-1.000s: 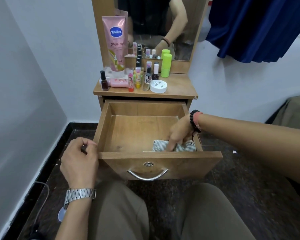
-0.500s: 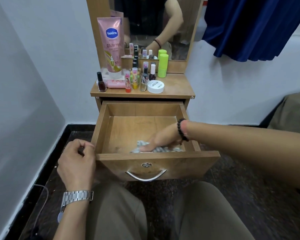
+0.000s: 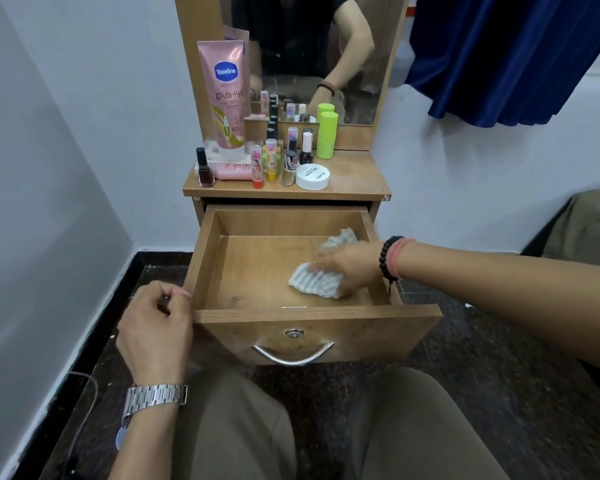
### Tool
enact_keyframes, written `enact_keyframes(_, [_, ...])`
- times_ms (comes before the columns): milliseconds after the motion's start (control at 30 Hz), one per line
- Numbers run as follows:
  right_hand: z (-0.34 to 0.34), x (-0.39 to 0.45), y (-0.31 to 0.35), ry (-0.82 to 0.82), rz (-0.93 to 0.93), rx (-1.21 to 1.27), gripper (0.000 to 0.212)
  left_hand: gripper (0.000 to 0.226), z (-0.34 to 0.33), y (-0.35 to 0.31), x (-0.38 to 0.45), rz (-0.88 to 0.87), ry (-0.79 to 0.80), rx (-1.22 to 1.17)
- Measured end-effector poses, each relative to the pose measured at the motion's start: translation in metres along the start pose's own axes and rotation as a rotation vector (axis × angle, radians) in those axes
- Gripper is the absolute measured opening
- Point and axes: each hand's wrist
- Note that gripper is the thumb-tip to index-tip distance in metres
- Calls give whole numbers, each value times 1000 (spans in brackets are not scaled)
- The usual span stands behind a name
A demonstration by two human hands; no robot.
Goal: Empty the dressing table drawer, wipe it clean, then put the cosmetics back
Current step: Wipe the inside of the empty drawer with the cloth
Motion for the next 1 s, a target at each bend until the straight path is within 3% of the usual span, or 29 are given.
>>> enact_keyframes(100, [-18,1,-6,-49,-107,184,66,16,-2,-1,-1,-3,-5,-11])
enact_keyframes(267, [-44,25,4,130,-288,199,71,17,-1,2,0,-1,1,-2])
enact_keyframes(533, [-47,88,24,-50,-627,348,70,17,-3,3,1,-17,-11,11])
enact_keyframes(633, [-39,104,41,-36,-528,367,67,17,-4,3,1,-10,-15,3])
enact_keyframes(867, [-5,135,100,-104,-61,425,74,20,-3,3,0,-21,-9,-13])
enact_keyframes(1000, [-3,134,91,-130,-19,472,72,18,-3,6,2,-21,3,-18])
Point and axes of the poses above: each hand's wrist, its own x-axis towards the middle knuckle, its own z-axis out of the back of the hand, y = z × x, and after that the axes turned 7 degrees about -y, right-handed
